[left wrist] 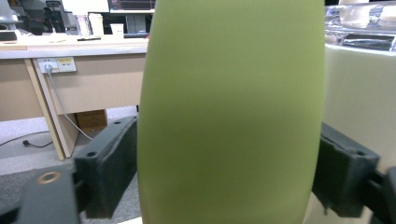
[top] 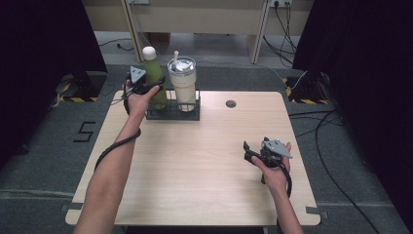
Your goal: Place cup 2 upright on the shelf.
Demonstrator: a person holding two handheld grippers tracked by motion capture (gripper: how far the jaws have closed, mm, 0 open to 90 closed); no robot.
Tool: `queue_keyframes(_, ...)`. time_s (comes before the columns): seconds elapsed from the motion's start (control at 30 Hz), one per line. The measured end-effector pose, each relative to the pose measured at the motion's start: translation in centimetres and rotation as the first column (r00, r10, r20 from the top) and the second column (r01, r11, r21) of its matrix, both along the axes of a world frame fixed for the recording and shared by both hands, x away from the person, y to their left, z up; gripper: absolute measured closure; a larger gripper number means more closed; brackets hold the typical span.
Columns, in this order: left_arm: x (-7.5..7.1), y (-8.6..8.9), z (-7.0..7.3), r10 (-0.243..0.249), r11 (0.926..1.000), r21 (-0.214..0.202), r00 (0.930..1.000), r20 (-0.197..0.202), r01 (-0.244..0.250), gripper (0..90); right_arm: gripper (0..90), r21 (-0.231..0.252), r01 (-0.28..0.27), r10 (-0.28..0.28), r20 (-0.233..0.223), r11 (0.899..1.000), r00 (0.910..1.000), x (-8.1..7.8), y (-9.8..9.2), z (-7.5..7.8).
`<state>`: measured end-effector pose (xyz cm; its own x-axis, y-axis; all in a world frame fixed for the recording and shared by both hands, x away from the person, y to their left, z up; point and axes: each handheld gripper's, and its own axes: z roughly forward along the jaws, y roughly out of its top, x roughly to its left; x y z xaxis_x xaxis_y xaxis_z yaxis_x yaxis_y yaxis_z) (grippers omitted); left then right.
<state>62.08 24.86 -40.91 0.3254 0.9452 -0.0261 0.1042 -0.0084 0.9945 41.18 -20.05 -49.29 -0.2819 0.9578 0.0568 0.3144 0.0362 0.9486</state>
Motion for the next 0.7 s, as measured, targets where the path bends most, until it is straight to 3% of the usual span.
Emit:
queue_keyframes(0.3, -0.3, 0.1, 0.0, -0.017, 0.9990, 0.041, 0.9999, -0.004, 0.017, 12.0, 16.3, -0.003, -0.006, 0.006, -0.002, 1.000, 1.0000, 0.0, 0.1, -0.1)
queue_keyframes(0.7, -1.2, 0.3, 0.3, -0.022, 0.9981, 0.058, 0.9997, 0.004, 0.022, 9.8, 16.2, -0.001, -0.009, 0.009, -0.010, 1.000, 0.9999, 0.0, 0.3, -0.1)
